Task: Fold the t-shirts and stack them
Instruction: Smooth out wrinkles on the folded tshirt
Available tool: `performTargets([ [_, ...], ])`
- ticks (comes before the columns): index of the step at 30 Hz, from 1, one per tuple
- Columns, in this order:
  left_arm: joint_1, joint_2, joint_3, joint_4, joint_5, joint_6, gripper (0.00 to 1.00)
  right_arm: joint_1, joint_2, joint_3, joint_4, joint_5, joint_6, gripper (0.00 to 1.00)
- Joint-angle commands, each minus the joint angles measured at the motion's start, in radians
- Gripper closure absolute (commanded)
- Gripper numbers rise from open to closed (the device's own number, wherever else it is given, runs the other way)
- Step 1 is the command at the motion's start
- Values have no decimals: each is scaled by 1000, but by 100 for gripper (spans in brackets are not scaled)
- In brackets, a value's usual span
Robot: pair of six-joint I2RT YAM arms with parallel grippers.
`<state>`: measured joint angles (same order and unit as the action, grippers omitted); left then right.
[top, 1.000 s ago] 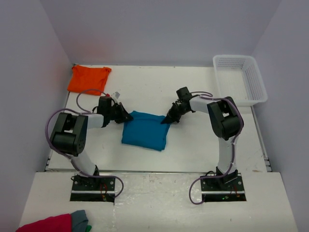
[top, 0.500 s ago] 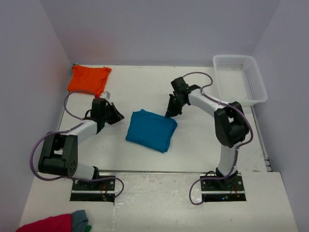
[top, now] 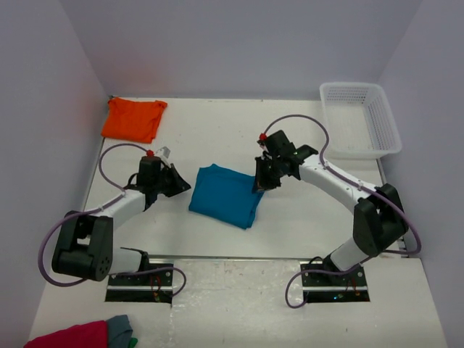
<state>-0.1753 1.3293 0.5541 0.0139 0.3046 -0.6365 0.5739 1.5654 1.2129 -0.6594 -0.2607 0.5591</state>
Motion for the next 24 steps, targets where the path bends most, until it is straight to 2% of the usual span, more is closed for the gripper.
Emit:
performTargets([
  [1,2,-15,-48,106,97,-15,100,18,-24,-96,111,-129,35,100],
  [5,-1,-24,-46,161,126,-8,100,40,18,-160,211,-302,65,100],
  [7,-4,-33,-43,195,168,-14,100,55,54,-173,275,-337,87,100],
  [11,-13,-7,-63,350,275,-95,100,70,130,-217,418,-492,137,100],
  [14,-39,54,-91,478,352,-149,100,70,212,-239,575,-593,209,100],
  [16,-68,115,-103,559,393,-173,100,72,284,-242,741,-705,301,100],
  [19,-104,200,-100,610,406,-189,100,72,343,-237,819,-739,358,100],
  [24,-124,369,-131,765,459,-247,100,73,418,-223,857,-746,415,100],
])
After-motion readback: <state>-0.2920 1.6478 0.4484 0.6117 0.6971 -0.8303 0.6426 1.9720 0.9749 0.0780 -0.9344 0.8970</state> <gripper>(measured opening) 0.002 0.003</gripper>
